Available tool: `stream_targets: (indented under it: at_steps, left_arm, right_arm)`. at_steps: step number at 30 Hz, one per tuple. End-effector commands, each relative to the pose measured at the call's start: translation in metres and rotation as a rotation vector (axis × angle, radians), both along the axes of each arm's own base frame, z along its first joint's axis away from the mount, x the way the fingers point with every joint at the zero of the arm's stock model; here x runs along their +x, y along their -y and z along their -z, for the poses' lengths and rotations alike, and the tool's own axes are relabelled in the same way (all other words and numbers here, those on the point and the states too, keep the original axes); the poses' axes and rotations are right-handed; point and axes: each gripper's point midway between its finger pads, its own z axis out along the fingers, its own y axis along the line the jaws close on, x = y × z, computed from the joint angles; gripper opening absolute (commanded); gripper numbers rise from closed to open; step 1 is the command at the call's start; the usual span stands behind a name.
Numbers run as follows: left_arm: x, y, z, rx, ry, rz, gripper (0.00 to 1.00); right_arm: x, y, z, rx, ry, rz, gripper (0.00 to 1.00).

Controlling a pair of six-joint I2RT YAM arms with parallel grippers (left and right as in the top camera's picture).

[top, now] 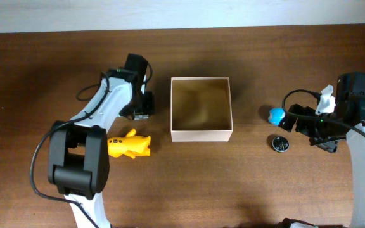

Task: Pack container
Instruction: 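Carry the truck with the left gripper into the box and release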

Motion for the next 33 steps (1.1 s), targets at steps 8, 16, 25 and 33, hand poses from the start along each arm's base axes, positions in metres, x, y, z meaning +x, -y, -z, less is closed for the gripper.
stream_targets:
  at_steps: [8, 16, 25, 33]
  left_arm:
    - [0.004, 0.091, -0.188, -0.132, 0.385, 0.197, 0.49]
    - [-0.016, 0.154, -0.162, -0.129, 0.354, 0.185, 0.49]
    - [-0.017, 0.22, -0.069, -0.194, 0.204, 0.155, 0.5]
    - [-0.019, 0.242, -0.028, -0.193, 0.169, 0.138, 0.5]
  right_arm:
    - [0.002, -0.001, -0.006, 0.007, 0.014, 0.006, 0.99]
    - [0.002, -0.001, -0.006, 0.007, 0.014, 0.006, 0.99]
    - [0.002, -0.001, -0.006, 0.007, 0.015, 0.006, 0.99]
    - [0.002, -0.001, -0.006, 0.007, 0.015, 0.007, 0.99]
